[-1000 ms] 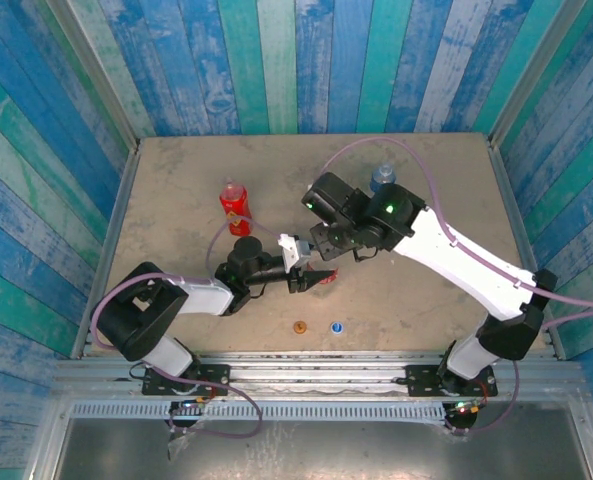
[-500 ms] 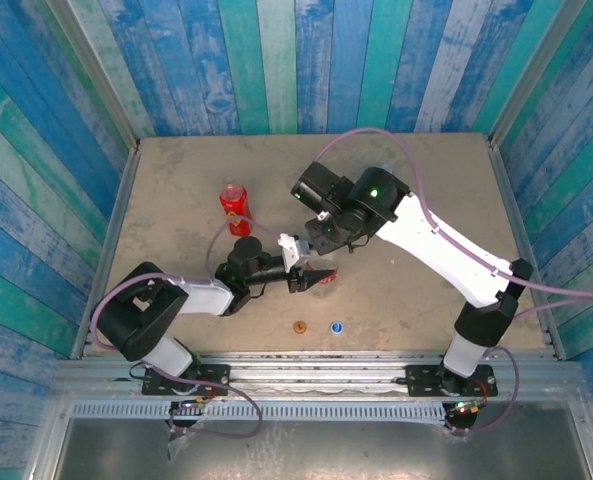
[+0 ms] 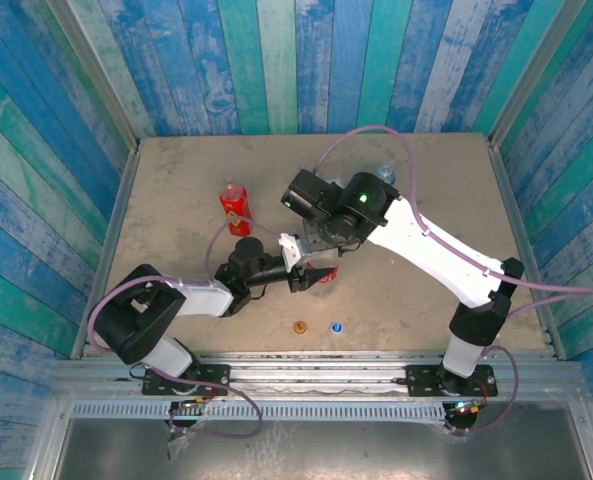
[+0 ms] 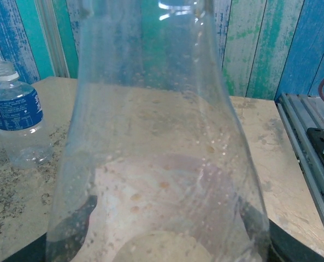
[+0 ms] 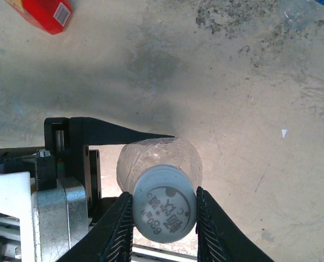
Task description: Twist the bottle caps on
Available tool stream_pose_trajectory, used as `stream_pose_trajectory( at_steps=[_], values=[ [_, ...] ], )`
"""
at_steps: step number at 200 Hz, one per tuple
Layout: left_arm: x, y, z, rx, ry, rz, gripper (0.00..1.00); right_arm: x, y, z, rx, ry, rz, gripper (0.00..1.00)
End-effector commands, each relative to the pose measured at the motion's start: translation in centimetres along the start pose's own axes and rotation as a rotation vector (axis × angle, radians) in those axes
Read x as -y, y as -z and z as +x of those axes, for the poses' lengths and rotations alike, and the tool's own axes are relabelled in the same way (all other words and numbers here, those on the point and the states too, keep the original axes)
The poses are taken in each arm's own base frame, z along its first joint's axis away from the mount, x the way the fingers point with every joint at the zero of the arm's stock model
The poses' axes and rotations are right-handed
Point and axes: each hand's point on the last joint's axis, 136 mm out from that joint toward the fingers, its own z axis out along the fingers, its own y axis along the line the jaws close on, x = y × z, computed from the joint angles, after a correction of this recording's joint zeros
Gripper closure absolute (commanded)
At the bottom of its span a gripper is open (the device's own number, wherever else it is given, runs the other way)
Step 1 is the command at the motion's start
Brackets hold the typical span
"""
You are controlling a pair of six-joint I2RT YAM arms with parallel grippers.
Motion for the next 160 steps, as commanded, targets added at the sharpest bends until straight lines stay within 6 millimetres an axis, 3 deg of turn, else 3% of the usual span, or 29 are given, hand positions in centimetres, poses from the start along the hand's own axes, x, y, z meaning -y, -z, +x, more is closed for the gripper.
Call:
stream_pose_trajectory(
  at_steps=[1, 24, 51, 118, 136, 160],
  values=[
    [-0.8, 0.6, 1.2, -0.052, -0.028, -0.061, 0.41, 1.3, -1.3, 2.1, -0.105, 0.059, 0.114, 0.85],
    [-0.8, 0.6, 1.5, -0.06, -0.021, -0.059, 0.41, 1.1, -0.1, 0.9, -0.063, 0.091, 0.081, 0.77],
    [-0.8, 0.5, 1.6, -0.063, -0.013, -0.057, 0.41, 1.4, 0.9, 0.7, -0.047, 0.116, 0.062, 0.6],
    [-0.7, 0.5, 1.8, -0.063, -0.008, -0.051, 0.41, -0.9, 3.4, 0.7, 0.026, 0.149, -0.175, 0.43],
    [0.0, 0.5, 1.5, -0.045, -0.019, -0.011, 0.41, -1.4, 4.6, 0.6, 0.078, 0.226, -0.256, 0.4],
    [1.6, 0.6, 1.3, -0.029, -0.037, 0.082, 0.41, -1.0, 5.7, 1.1, 0.176, 0.482, -0.309, 0.38]
  ],
)
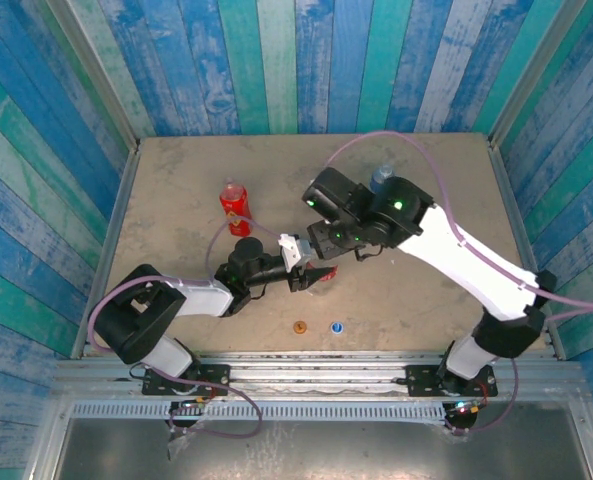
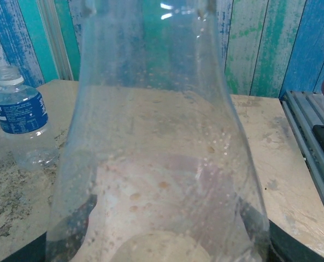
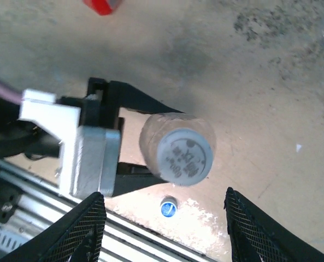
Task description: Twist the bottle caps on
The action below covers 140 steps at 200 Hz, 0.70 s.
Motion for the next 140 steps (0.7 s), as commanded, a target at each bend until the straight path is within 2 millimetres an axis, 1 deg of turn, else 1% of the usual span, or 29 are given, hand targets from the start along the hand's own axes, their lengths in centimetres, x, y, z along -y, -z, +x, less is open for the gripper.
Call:
stream_pose_trajectory(
  at_steps=[1, 25, 34, 49, 61, 94, 140],
  values=[
    [1.6, 0.5, 1.3, -0.033, -0.007, 0.081, 0.41, -1.0, 1.5, -0.1, 0.096, 0.278, -0.098, 0.38],
    [2.7, 0.5, 1.3, -0.037, -0.02, 0.152, 0.4, -0.4, 2.3, 1.1, 0.191, 0.596, -0.131, 0.4],
    [3.0, 0.5, 1.4, -0.043, -0.026, 0.169, 0.4, -0.7, 2.8, 1.7, 0.233, 0.714, -0.172, 0.4],
    [3.1, 0.5, 1.5, -0.049, -0.037, 0.175, 0.4, -1.6, 3.4, 2.5, 0.293, 0.865, -0.279, 0.42],
    [3.0, 0.5, 1.6, -0.054, -0.044, 0.176, 0.4, -1.8, 3.6, 2.8, 0.314, 0.944, -0.327, 0.44],
    [3.1, 0.5, 1.8, -0.059, -0.045, 0.185, 0.39, -1.0, 2.8, 2.5, 0.287, 1.006, -0.381, 0.5],
    [3.2, 0.5, 1.9, -0.065, -0.042, 0.192, 0.39, 0.1, 0.8, 1.7, 0.218, 1.046, -0.383, 0.48]
  ],
)
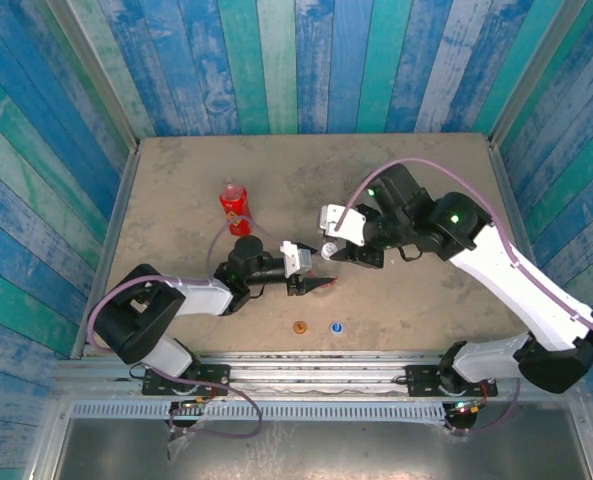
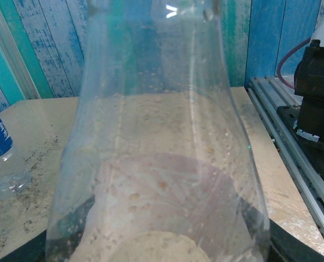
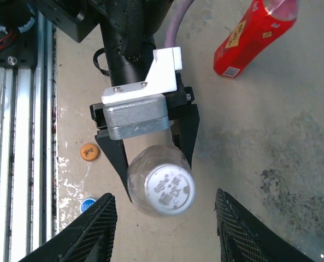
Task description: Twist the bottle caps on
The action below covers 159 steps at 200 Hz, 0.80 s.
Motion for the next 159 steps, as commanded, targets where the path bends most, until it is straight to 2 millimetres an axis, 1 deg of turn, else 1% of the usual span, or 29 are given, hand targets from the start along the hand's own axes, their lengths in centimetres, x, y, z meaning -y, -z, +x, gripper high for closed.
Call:
stream_pose_trajectory(
  at_steps=[1, 20, 45, 96, 115, 159],
  values=[
    [1.1, 0.2, 1.7, -0.064, 0.067, 0.046, 0.39, -0.2, 0.0, -0.1, 0.004, 0.1, -0.049, 0.48],
    [1.2, 0.3, 1.7, -0.063, 0.067, 0.049, 0.39, 0.3, -0.7, 0.2, -0.013, 0.096, -0.061, 0.47],
    [1.1, 0.2, 1.7, -0.065, 0.068, 0.048, 0.39, 0.2, -1.3, 0.5, -0.029, 0.091, -0.092, 0.48],
    [1.0, 0.2, 1.7, -0.069, 0.069, 0.043, 0.39, -0.1, -2.3, 1.5, -0.069, 0.078, -0.131, 0.54],
    [1.0, 0.2, 1.8, -0.073, 0.072, 0.043, 0.39, -0.1, -2.3, 1.6, -0.075, 0.077, -0.133, 0.56],
    [0.9, 0.2, 1.9, -0.075, 0.074, 0.039, 0.39, -0.1, -2.4, 2.0, -0.09, 0.069, -0.13, 0.64]
  ],
)
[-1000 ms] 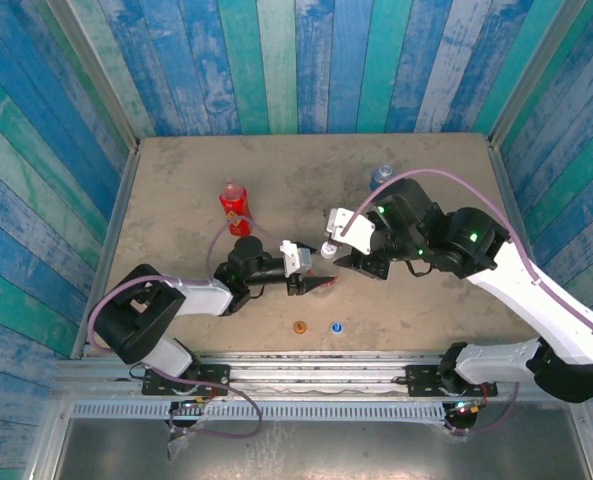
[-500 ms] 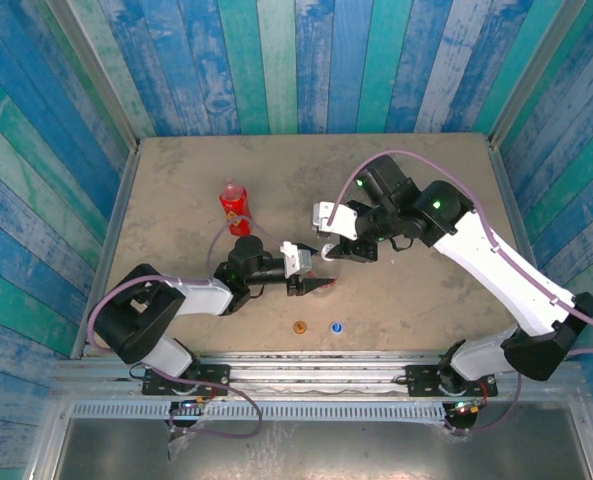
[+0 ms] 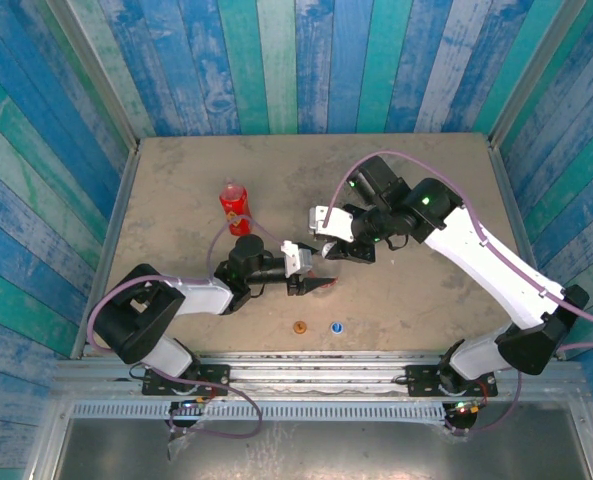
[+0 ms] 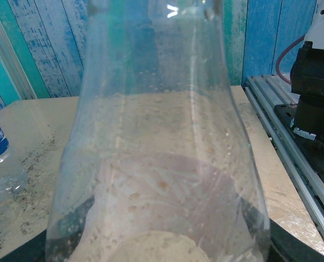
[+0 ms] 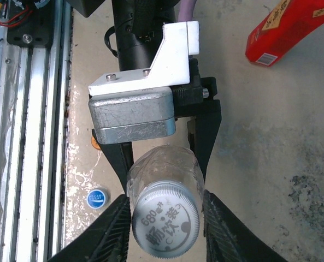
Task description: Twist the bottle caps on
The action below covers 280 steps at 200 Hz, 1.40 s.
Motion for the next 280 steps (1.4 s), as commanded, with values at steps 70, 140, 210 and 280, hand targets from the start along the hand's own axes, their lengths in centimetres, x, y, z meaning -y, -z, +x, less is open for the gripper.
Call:
stream_pose_trajectory(
  at_steps=[70, 140, 210, 280],
  values=[
    [0.2, 0.2, 1.3, -0.054, 0.086, -0.004, 0.4, -0.9, 0.0, 1.4, -0.045, 0.0, -0.023, 0.7],
    [-4.8, 0.0, 0.2, -0.012, 0.121, -0.248, 0.41, 1.7, -0.6, 3.4, -0.066, -0.461, 0.21, 0.78],
    [-9.2, -1.1, -0.5, -0.016, 0.089, -0.397, 0.42, 2.1, -0.3, 6.7, -0.192, -1.13, 0.561, 0.84],
    [-8.5, -0.2, 0.6, -0.08, 0.018, -0.406, 0.42, 3.6, 1.5, 1.0, -0.078, -0.898, 0.463, 0.49]
  ],
)
